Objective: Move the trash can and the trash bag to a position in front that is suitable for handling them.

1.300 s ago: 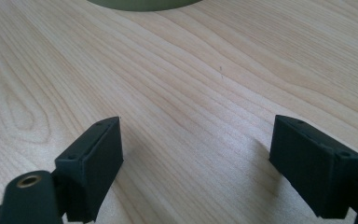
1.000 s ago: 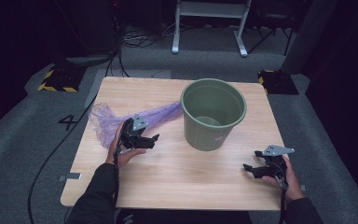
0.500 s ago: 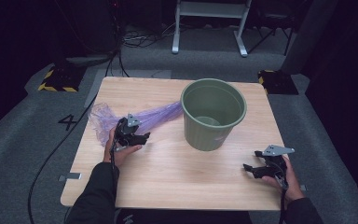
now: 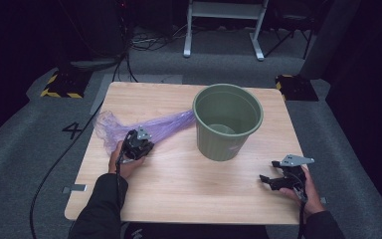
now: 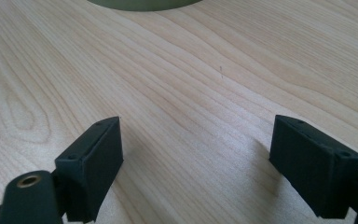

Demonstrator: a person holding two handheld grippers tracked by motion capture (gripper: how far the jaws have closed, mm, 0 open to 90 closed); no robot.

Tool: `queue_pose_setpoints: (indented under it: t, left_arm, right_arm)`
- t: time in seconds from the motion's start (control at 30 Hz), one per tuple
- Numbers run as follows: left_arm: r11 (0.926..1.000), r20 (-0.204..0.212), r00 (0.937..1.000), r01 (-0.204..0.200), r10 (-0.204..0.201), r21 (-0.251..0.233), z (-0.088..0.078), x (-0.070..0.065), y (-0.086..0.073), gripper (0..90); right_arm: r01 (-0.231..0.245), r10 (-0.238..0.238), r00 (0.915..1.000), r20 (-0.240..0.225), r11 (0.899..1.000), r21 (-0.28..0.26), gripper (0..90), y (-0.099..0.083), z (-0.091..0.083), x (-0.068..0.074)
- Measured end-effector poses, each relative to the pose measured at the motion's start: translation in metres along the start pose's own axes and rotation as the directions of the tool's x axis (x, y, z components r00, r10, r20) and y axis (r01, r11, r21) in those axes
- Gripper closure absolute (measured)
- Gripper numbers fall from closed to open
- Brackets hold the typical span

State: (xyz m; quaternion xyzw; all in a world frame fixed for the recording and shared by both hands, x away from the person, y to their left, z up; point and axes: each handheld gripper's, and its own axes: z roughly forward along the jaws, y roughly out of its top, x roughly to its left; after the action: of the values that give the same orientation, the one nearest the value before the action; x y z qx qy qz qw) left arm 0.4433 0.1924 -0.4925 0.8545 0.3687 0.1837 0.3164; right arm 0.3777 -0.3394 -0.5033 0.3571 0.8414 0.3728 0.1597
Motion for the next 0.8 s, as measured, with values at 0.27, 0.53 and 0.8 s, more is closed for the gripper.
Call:
queue_pose_setpoints:
  t: [0.27,0.53,0.8]
  left_arm:
    - [0.9988,0.089,0.9949,-0.046,0.047,-0.017,-0.013,-0.010,-0.006,88.6]
    - [0.9985,0.112,0.9923,-0.053,0.054,-0.015,-0.024,-0.022,-0.015,79.1]
    - [0.9985,0.074,0.9969,-0.023,0.027,-0.049,-0.034,-0.037,-0.005,20.7]
  right_arm:
    - [0.000,0.000,1.0000,0.000,1.000,0.000,16.7,0.000,0.000,0.000]
    - [0.000,0.000,1.0000,0.000,1.000,0.000,16.7,0.000,0.000,0.000]
    - [0.000,0.000,1.0000,0.000,1.000,0.000,16.7,0.000,0.000,0.000]
